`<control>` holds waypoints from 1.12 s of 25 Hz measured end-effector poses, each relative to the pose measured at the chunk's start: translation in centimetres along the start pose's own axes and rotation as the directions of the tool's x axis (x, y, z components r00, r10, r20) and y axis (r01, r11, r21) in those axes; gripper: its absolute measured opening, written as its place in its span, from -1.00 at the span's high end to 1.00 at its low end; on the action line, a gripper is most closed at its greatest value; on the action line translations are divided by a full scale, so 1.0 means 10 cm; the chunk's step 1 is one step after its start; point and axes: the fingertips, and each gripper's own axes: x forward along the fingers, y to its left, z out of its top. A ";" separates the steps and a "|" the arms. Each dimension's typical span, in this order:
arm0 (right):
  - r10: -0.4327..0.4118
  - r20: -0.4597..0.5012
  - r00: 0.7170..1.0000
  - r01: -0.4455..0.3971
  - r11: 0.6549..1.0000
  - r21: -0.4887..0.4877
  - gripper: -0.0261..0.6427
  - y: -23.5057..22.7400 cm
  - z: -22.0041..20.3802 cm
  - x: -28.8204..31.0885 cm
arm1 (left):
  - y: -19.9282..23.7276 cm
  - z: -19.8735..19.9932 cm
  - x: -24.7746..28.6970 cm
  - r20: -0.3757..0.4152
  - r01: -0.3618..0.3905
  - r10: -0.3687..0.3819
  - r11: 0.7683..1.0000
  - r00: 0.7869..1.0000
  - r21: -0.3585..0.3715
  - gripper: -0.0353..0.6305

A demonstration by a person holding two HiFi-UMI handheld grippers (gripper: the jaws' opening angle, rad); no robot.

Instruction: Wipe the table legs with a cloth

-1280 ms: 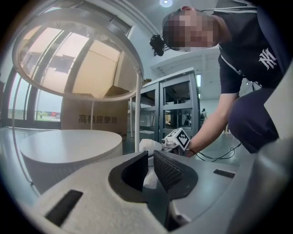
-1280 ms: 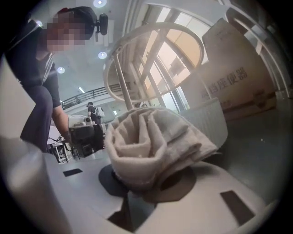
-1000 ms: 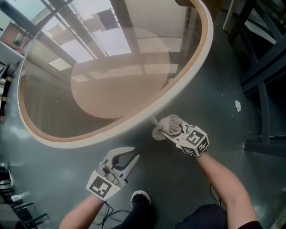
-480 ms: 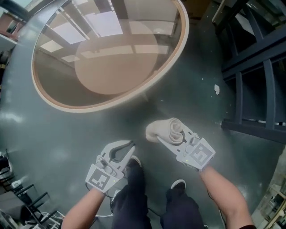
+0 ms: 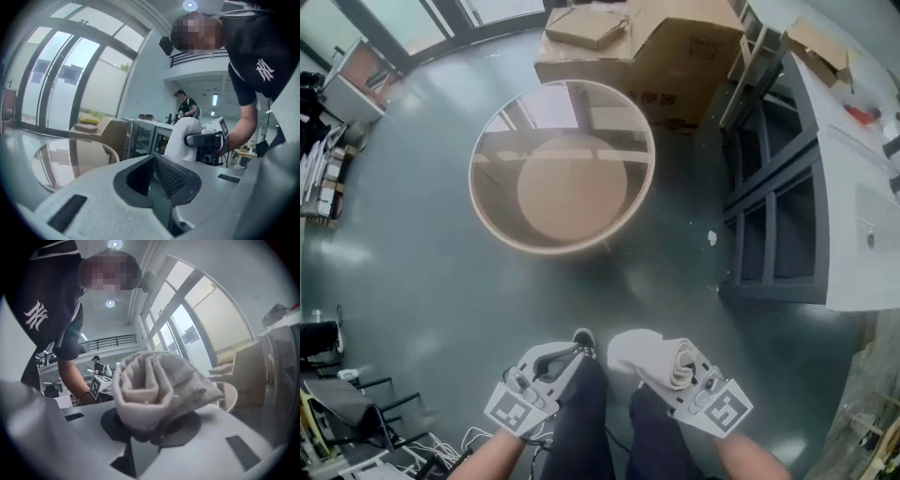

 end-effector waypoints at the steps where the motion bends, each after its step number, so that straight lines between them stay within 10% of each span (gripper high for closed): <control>1: 0.001 0.015 1.000 -0.001 1.000 0.006 0.65 0.18 0.32 -0.13 | -0.17 0.33 -0.08 0.009 0.005 -0.005 1.000 1.000 0.000 0.83; 12: 0.029 0.149 0.988 -0.010 0.992 -0.129 0.65 1.46 3.05 -1.28 | -1.68 3.23 -1.09 0.124 -0.024 0.007 0.990 0.992 0.138 0.84; 21: -0.002 0.162 0.987 0.044 0.966 -0.254 0.65 1.91 3.89 -1.25 | -1.72 3.90 -2.07 0.231 -0.090 0.049 0.981 0.972 0.172 0.87; 28: -0.057 0.129 0.990 0.088 0.965 -0.249 0.65 2.21 4.03 -0.49 | -1.04 4.20 -2.30 0.286 0.012 -0.072 0.979 0.955 0.204 0.87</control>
